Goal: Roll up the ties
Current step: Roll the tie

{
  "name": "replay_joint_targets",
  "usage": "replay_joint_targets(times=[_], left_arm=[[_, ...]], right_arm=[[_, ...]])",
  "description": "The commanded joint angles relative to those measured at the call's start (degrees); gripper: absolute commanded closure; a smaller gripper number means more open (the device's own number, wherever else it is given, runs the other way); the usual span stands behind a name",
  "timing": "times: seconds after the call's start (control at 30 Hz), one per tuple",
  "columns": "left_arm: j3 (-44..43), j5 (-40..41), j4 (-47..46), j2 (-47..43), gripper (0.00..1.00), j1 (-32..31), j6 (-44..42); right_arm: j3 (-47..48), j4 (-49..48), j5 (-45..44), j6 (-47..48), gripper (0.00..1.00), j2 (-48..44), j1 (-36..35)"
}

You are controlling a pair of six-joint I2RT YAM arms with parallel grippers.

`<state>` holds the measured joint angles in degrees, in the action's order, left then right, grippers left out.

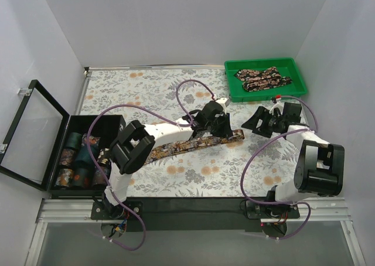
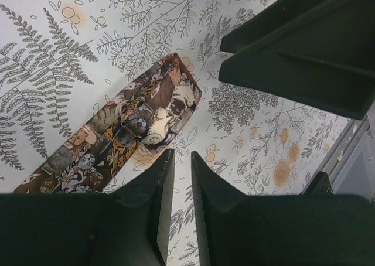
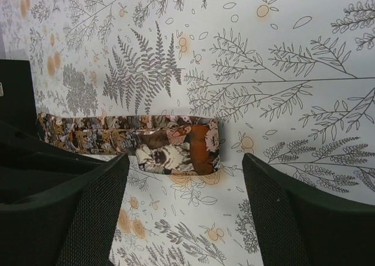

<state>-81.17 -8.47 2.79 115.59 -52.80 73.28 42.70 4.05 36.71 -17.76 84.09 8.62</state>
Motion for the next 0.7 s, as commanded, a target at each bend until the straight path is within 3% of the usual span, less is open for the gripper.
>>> replay_joint_targets(times=[0.0, 0.67], left_arm=[[-4.25, -1.20, 0.55, 0.16, 0.82, 0.06, 1.96], [-3.47, -0.50, 0.99, 5.52, 0.85, 1.38, 2.66]], right_arm=[[-1.04, -6.42, 2.75, -0.61, 0.29, 1.24, 0.17], [-1.74, -10.56, 8.90, 4.92, 0.35, 9.68, -1.50]])
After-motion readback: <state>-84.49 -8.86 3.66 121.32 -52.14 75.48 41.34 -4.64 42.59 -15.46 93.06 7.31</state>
